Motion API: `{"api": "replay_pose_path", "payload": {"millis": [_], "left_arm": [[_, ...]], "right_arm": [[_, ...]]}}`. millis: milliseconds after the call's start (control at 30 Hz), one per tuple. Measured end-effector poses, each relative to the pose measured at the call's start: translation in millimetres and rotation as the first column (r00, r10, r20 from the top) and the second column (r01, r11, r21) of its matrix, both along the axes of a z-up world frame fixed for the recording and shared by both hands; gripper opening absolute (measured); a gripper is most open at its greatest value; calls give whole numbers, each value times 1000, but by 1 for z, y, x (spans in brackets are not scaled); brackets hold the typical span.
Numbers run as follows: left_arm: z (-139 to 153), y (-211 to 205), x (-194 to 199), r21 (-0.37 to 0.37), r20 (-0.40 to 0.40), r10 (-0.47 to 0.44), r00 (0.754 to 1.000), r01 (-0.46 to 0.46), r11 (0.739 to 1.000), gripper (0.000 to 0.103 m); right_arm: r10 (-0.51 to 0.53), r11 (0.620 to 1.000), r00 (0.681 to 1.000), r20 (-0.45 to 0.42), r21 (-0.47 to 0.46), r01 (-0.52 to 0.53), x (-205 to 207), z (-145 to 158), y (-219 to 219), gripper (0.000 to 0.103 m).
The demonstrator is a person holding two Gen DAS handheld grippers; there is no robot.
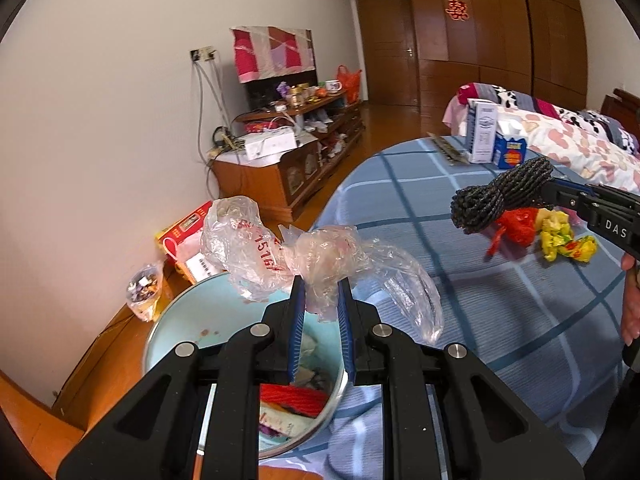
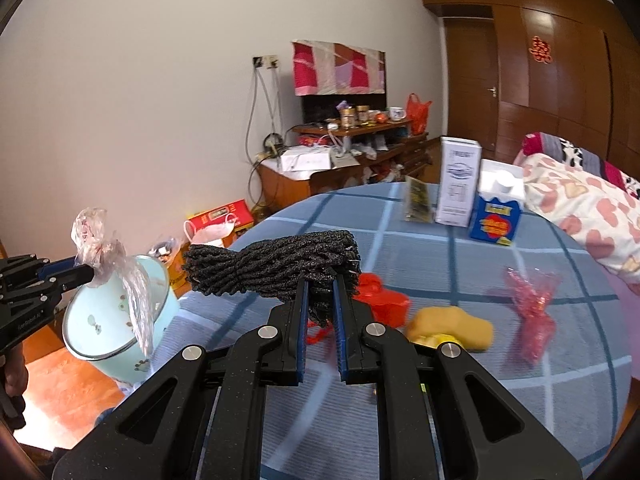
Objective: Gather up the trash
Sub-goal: 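Carry the clear bag and black mesh net over the teal bin with both grippers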
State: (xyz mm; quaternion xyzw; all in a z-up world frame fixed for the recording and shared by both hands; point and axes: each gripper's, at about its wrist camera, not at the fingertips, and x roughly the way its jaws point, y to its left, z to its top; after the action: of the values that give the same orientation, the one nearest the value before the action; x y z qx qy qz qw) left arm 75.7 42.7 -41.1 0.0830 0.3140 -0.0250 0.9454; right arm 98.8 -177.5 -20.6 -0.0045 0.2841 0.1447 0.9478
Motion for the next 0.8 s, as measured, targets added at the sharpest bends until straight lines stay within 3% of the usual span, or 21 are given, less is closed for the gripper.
{"api": "replay_pose_path", "payload": {"millis": [800], "left_arm": [[-7,79,-11,9,-11,182,983,-182,983,16]], "right_arm": [[169,984,985,-26,-59,-170,18,-4,93,12]]}}
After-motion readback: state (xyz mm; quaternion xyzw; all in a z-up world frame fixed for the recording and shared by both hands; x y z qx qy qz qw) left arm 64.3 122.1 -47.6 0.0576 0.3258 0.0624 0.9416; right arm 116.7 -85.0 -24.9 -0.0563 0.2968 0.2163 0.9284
